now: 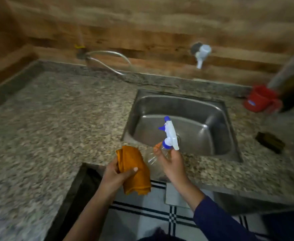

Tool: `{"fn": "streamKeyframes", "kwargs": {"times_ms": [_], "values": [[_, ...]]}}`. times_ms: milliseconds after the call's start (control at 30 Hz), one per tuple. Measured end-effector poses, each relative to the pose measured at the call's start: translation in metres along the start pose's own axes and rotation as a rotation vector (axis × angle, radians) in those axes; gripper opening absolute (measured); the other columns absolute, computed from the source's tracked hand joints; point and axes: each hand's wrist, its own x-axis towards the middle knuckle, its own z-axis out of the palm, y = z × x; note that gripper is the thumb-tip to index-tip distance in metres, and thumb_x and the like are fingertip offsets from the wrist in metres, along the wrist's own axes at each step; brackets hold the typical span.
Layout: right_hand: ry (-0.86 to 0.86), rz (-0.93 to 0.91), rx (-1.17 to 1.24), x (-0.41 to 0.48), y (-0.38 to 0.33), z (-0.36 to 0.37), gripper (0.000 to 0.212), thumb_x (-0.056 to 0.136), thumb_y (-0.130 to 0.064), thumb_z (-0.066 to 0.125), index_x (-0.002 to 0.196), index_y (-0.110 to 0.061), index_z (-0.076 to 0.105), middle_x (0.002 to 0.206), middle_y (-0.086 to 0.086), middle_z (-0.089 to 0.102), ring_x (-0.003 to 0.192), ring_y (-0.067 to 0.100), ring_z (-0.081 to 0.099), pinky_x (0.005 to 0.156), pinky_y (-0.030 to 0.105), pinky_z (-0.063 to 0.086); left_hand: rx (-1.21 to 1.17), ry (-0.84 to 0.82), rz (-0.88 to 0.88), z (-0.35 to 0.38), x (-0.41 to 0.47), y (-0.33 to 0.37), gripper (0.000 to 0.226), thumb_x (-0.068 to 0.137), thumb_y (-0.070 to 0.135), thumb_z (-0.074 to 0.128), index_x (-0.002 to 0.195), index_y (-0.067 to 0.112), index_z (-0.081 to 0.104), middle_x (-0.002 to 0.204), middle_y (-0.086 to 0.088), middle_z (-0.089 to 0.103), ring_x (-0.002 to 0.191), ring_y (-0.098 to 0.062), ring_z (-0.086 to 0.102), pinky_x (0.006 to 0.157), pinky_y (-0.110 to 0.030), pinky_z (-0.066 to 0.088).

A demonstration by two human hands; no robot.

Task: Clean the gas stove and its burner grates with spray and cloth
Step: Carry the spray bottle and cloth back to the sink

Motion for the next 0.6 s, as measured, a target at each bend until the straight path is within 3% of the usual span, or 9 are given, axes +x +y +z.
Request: {"fn": "streamKeyframes", "kwargs": {"times_ms": [67, 267, 367, 467, 533, 600], "values": [[0.091, 0.026, -0.025, 0.006, 0.011, -0.043, 0.038, 0.082, -0.053, 0.065, 0.102, -0.021, 0.063, 0.088, 0.001, 0.070, 0.085, 0.012, 0.067, 0.077, 0.026, 0.052, 0.044, -0.124, 0.010, 0.040, 0.022, -0.004, 0.060, 0.064, 0.022, 0.088, 0.117, 0.020, 0.060, 0.107, -0.002, 0.075, 0.100, -0.024, 0.071, 0.080, -0.039, 0.058], [0.235, 0.083, -0.048, 0.020, 0.036, -0.109, 0.040, 0.081, -0.051, 0.065, 0.099, -0.014, 0.063, 0.087, 0.008, 0.069, 0.082, 0.014, 0.065, 0.070, 0.019, 0.049, 0.043, -0.318, -0.089, 0.109, 0.073, -0.017, 0.065, 0.067, 0.013, 0.087, 0.125, 0.018, 0.057, 0.114, -0.004, 0.072, 0.102, -0.021, 0.070, 0.079, -0.033, 0.058], [0.232, 0.110, -0.036, 0.025, 0.048, -0.118, 0.040, 0.082, -0.048, 0.064, 0.101, -0.013, 0.062, 0.090, 0.006, 0.069, 0.085, 0.009, 0.066, 0.073, 0.016, 0.049, 0.085, -0.354, -0.145, 0.117, 0.096, -0.028, 0.061, 0.071, 0.005, 0.083, 0.125, 0.015, 0.055, 0.112, -0.005, 0.071, 0.102, -0.023, 0.069, 0.075, -0.031, 0.058], [0.202, 0.113, -0.041, 0.028, 0.055, -0.115, 0.027, 0.083, -0.044, 0.065, 0.100, -0.023, 0.062, 0.091, 0.004, 0.070, 0.082, 0.007, 0.066, 0.071, 0.014, 0.049, 0.185, -0.341, -0.158, 0.112, 0.110, -0.038, 0.065, 0.060, 0.012, 0.080, 0.121, 0.016, 0.057, 0.112, -0.007, 0.069, 0.106, -0.030, 0.066, 0.084, -0.039, 0.056], [0.139, 0.107, -0.055, 0.030, 0.058, -0.109, 0.028, 0.084, -0.042, 0.067, 0.104, -0.024, 0.062, 0.090, 0.006, 0.070, 0.080, 0.017, 0.067, 0.068, 0.023, 0.052, 0.206, -0.342, -0.165, 0.106, 0.117, -0.042, 0.067, 0.059, 0.013, 0.077, 0.122, 0.012, 0.057, 0.112, -0.009, 0.069, 0.108, -0.032, 0.065, 0.081, -0.034, 0.056], [0.070, 0.085, -0.084, 0.033, 0.062, -0.104, 0.032, 0.086, -0.041, 0.069, 0.110, -0.021, 0.062, 0.093, 0.006, 0.070, 0.084, 0.018, 0.067, 0.073, 0.030, 0.054, 0.278, -0.340, -0.136, 0.102, 0.121, -0.039, 0.063, 0.059, 0.016, 0.076, 0.119, 0.021, 0.057, 0.111, -0.001, 0.068, 0.106, -0.025, 0.065, 0.084, -0.032, 0.054]]}}
